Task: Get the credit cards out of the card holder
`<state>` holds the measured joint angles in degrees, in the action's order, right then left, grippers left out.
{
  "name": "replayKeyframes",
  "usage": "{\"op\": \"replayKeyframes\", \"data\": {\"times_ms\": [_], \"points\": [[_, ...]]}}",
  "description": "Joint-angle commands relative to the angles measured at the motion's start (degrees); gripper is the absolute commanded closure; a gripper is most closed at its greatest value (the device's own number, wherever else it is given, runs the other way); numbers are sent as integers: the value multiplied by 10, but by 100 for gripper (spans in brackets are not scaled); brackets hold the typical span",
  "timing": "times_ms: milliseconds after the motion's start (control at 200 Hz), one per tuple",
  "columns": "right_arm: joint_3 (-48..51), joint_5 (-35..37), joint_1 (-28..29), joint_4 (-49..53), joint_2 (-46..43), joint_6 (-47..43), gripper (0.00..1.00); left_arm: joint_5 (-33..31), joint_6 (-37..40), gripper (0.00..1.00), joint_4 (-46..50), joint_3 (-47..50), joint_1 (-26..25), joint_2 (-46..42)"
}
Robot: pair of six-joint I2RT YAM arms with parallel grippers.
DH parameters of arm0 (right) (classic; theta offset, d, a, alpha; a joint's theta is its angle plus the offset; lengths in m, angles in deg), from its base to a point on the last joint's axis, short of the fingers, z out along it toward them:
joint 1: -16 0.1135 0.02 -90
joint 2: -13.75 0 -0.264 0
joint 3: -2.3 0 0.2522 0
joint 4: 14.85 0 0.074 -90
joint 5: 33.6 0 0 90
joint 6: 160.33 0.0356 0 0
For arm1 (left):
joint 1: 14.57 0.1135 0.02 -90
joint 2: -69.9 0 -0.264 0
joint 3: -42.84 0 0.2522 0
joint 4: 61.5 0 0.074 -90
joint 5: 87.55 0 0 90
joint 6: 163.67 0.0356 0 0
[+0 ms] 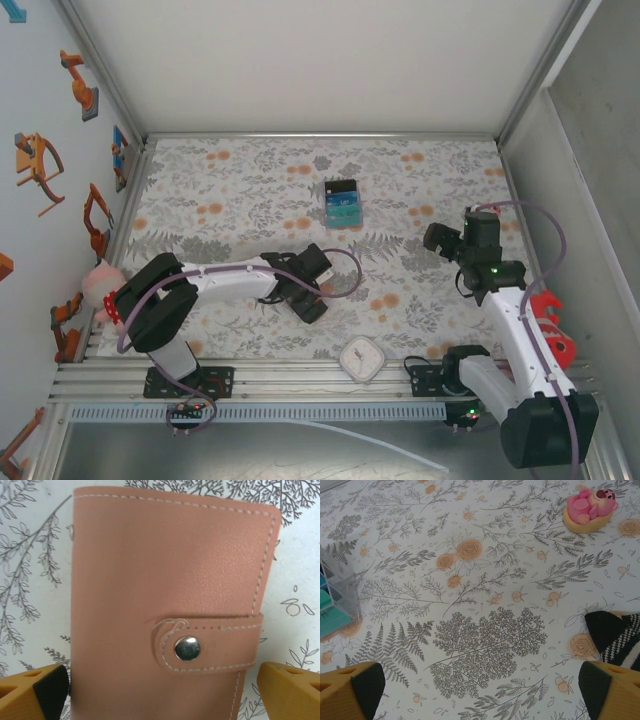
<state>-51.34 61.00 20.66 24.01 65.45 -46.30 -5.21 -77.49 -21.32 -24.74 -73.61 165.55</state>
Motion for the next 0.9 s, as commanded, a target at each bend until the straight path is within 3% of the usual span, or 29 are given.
{"op": "replayKeyframes", "data": {"times_ms": [0,426,676,891], "points": [[-14,9,4,5,2,3,0,24,-9,3,25,-5,8,-16],[-25,1,5,7,13,2,0,16,-41,0,28,-11,38,24],[-24,-30,5,10,19,8,0,-3,-57,16,9,4,34,3],[1,-148,5,-26,3,35,0,-29,-86,25,-24,25,29,-49]]}}
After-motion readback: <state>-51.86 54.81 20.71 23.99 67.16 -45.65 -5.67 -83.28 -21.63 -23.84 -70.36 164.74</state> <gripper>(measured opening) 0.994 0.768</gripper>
